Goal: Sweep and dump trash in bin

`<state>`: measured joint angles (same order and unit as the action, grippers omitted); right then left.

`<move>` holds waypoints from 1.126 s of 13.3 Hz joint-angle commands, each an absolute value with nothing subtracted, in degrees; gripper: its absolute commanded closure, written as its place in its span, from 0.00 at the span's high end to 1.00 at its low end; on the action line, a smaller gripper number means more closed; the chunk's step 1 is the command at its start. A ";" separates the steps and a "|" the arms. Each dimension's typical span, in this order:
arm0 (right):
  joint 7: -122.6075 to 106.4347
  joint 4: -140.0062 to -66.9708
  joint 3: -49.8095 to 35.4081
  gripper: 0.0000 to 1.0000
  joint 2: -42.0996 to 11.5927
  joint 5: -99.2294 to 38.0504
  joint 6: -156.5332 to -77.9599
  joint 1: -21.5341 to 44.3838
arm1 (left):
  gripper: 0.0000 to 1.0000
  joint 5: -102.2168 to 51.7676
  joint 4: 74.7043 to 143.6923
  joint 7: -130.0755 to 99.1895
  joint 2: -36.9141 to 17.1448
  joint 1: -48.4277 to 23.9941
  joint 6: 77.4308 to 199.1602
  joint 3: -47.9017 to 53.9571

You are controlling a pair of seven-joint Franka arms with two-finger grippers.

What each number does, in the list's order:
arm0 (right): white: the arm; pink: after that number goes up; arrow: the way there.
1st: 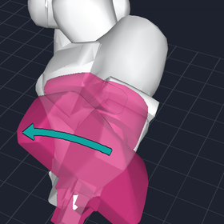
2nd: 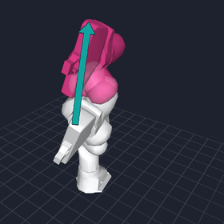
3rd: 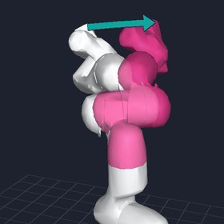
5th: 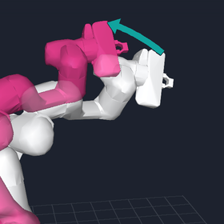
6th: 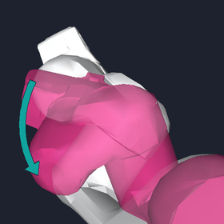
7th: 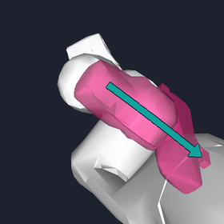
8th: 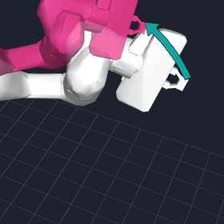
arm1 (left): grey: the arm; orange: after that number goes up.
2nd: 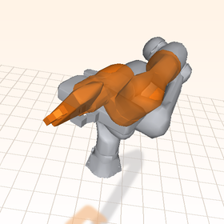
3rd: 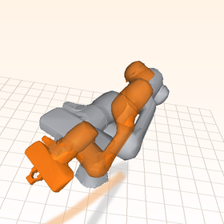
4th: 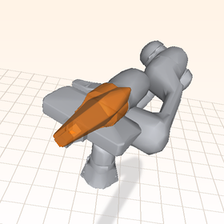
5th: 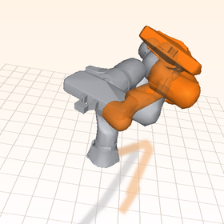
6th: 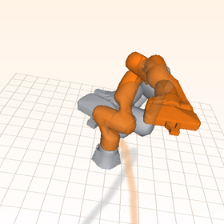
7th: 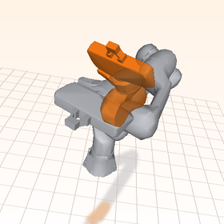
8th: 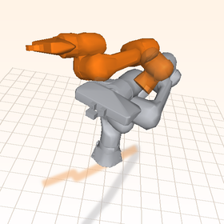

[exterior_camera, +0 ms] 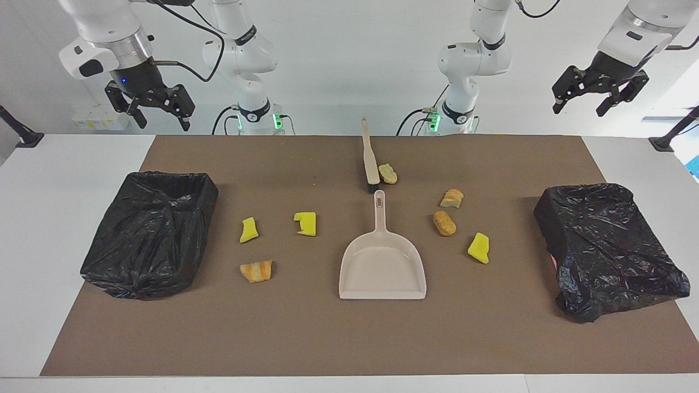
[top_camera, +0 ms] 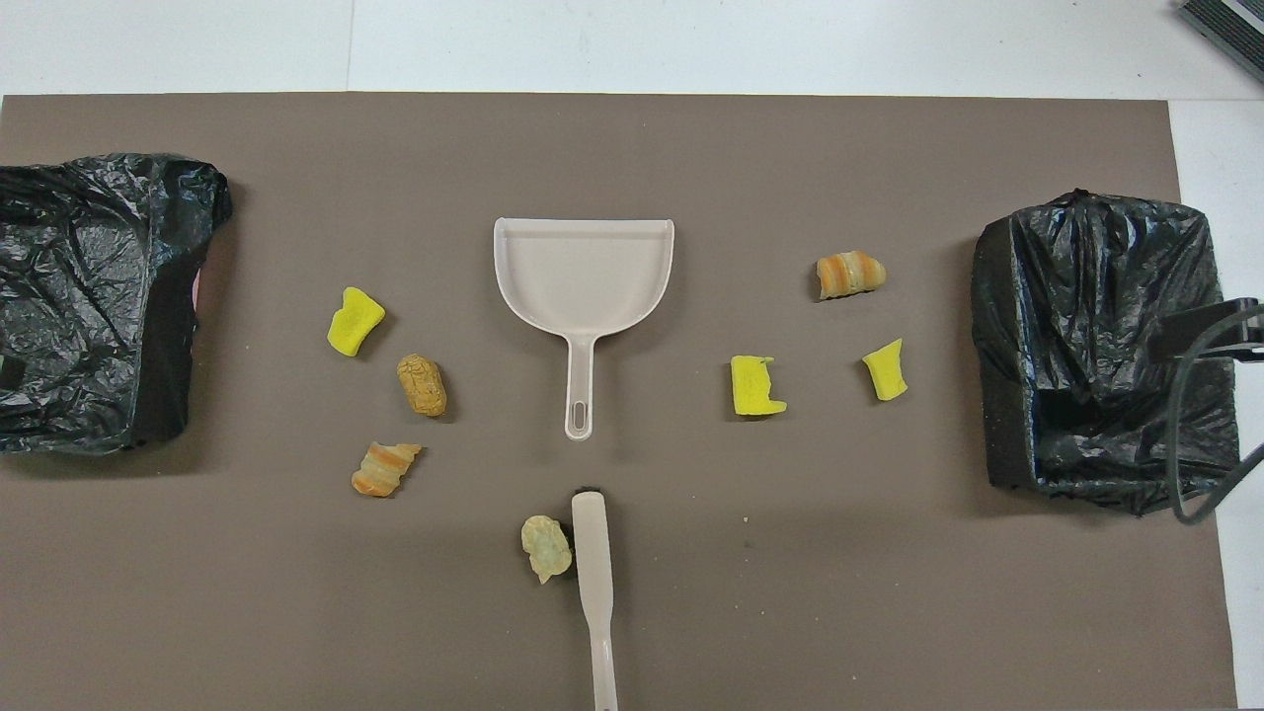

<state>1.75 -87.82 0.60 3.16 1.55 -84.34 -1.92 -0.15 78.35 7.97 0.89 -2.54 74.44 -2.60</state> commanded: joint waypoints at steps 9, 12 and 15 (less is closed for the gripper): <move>2.72 -89.74 -0.35 1.00 4.66 1.23 -85.87 -1.93 | 1.00 -0.26 78.93 7.82 1.67 -2.02 74.36 -3.16; 2.72 -89.74 -0.26 1.00 4.66 1.23 -85.87 -1.93 | 1.00 -0.26 79.01 7.82 1.76 -2.20 73.74 -3.16; 2.72 -89.74 -0.26 1.00 4.66 1.23 -85.87 -1.93 | 1.00 -0.44 83.55 7.47 4.55 -4.03 74.70 -1.59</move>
<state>1.75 -87.83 -0.14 3.16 1.53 -84.38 -1.75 -0.25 78.78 7.97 1.09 -2.64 74.38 -2.52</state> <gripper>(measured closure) 0.000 0.000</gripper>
